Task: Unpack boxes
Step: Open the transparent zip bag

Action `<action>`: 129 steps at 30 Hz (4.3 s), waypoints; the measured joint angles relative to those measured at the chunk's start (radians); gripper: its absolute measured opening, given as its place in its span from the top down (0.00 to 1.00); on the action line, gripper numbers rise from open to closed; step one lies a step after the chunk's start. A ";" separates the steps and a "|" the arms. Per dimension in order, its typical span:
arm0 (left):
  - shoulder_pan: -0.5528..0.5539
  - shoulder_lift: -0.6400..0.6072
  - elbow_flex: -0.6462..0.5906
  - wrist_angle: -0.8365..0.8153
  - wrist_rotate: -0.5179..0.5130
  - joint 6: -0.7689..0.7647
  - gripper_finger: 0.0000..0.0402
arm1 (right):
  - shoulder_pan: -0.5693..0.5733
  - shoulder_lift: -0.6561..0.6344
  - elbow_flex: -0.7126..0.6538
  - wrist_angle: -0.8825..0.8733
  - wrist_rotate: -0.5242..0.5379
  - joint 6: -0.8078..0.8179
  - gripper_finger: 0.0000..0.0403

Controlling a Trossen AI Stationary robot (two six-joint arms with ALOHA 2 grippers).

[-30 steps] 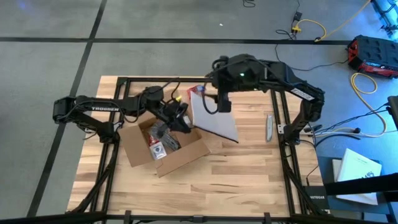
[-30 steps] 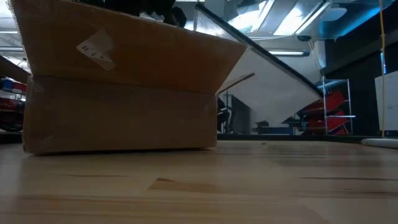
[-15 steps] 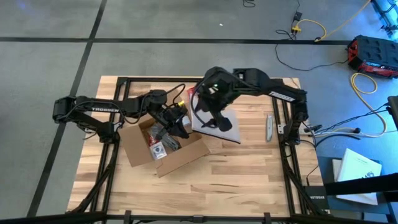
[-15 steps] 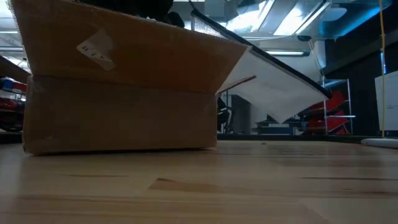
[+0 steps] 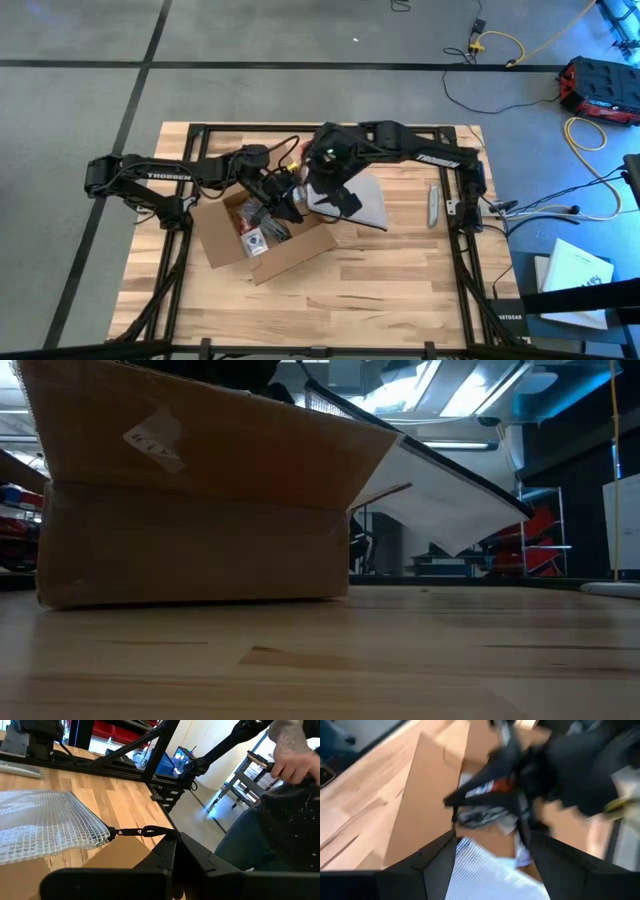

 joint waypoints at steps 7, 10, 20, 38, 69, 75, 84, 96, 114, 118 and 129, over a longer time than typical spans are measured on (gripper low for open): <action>-0.014 0.000 0.000 -0.001 0.000 0.004 1.00 | 0.021 0.072 -0.002 -0.023 0.000 0.011 0.41; -0.022 0.000 0.000 -0.001 0.000 0.004 1.00 | 0.033 0.087 -0.002 -0.031 -0.001 -0.037 0.41; -0.050 0.000 0.000 -0.056 -0.002 0.033 1.00 | 0.057 0.095 0.000 0.065 0.034 -0.202 0.45; -0.085 0.000 0.000 -0.130 -0.002 0.063 1.00 | 0.077 0.151 -0.001 0.006 0.098 -0.125 0.53; -0.105 0.000 0.000 -0.133 -0.009 0.074 1.00 | -0.384 0.106 -0.001 -0.113 -0.447 0.409 0.17; -0.104 0.000 0.000 -0.128 -0.009 0.084 1.00 | -0.351 0.172 -0.001 -0.096 -0.494 0.381 0.13; -0.104 0.000 0.000 -0.129 -0.009 0.090 1.00 | -0.302 0.231 -0.001 -0.126 -0.654 0.370 0.15; -0.104 0.000 0.000 -0.127 -0.029 0.111 1.00 | -0.163 0.231 -0.001 -0.128 -0.601 0.336 0.15; -0.103 0.000 0.000 -0.126 -0.038 0.110 1.00 | -0.140 0.231 0.008 -0.242 -0.423 0.265 0.96; -0.103 0.000 0.000 -0.122 -0.046 0.111 1.00 | -0.139 0.230 0.080 -0.185 -0.450 0.333 0.99; -0.103 -0.001 0.000 -0.124 -0.065 0.116 1.00 | -0.203 0.104 0.093 -0.061 -0.488 0.471 1.00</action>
